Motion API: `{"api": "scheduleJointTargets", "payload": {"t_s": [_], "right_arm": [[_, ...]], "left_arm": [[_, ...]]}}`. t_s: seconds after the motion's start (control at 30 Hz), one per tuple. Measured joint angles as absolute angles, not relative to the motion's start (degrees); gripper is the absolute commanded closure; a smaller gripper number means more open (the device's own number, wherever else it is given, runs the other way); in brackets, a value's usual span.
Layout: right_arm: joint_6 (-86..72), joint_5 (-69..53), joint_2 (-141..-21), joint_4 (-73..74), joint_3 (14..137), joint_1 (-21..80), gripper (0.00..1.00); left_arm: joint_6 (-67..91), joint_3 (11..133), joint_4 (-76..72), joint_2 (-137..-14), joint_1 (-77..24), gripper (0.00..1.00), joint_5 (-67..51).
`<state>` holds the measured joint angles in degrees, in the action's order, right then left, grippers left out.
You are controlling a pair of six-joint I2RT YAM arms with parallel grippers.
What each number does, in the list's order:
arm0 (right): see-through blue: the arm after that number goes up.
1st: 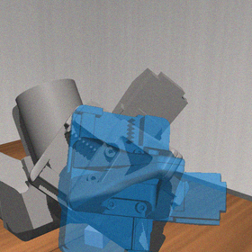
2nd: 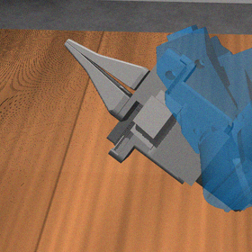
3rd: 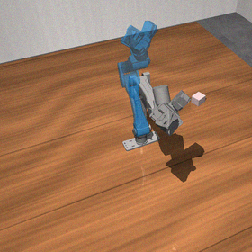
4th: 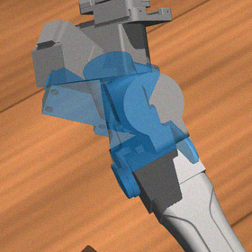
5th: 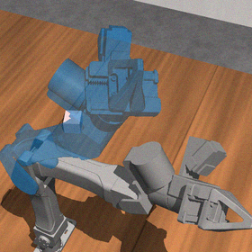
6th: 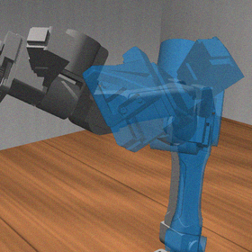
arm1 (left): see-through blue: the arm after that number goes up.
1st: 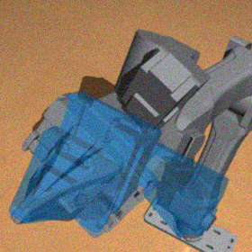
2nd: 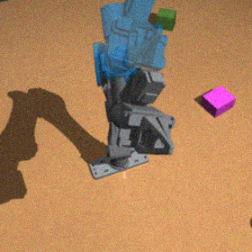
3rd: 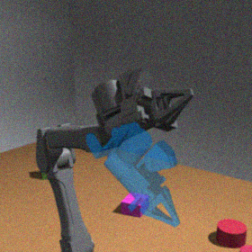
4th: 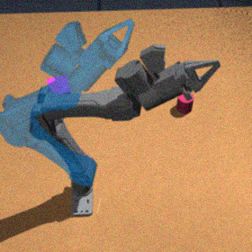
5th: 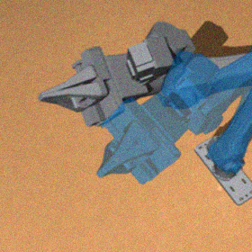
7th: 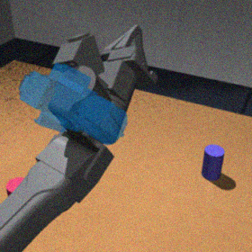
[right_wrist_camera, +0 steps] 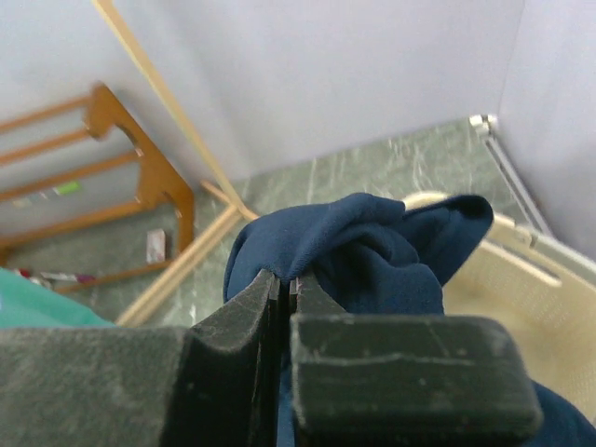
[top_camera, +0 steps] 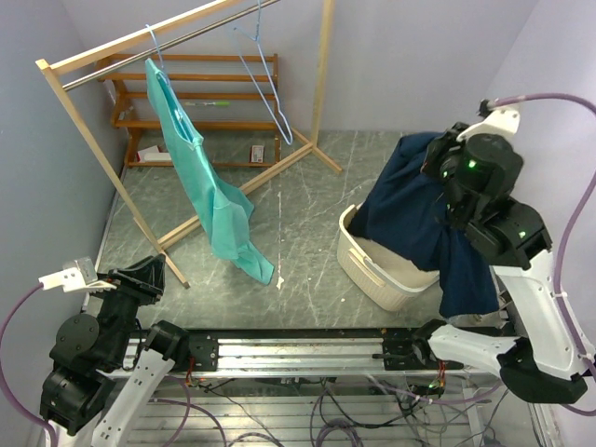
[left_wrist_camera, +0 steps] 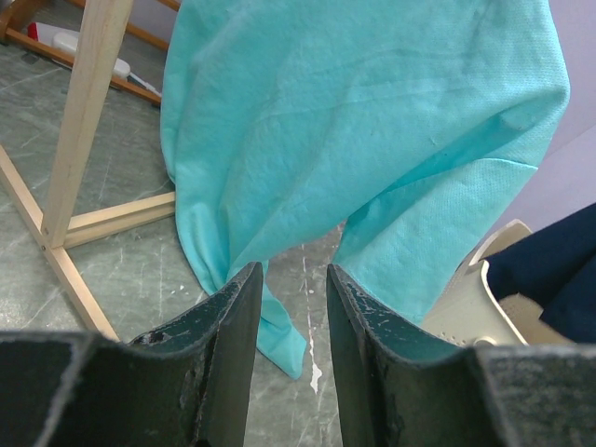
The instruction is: Remove the t-shirt from the hanger
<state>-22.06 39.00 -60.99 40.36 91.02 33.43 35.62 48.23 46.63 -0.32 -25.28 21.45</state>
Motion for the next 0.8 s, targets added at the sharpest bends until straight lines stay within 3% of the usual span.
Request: {"api": "scheduleJointTargets", "payload": {"t_s": [0.33, 0.67, 0.8], "right_arm": [[-12.97, 44.47, -69.54, 34.52, 112.33, 33.43, 1.00], [-4.60, 48.47, -72.60, 25.04, 112.88, 33.43, 1.00], [-5.78, 48.53, -70.81, 25.63, 106.87, 33.43, 1.00]], "left_arm": [[35.64, 48.23, 46.63, -0.32, -25.34, 0.55, 21.45], [35.64, 48.23, 46.63, -0.32, -25.34, 0.55, 21.45], [35.64, 48.23, 46.63, -0.32, -25.34, 0.55, 21.47]]}}
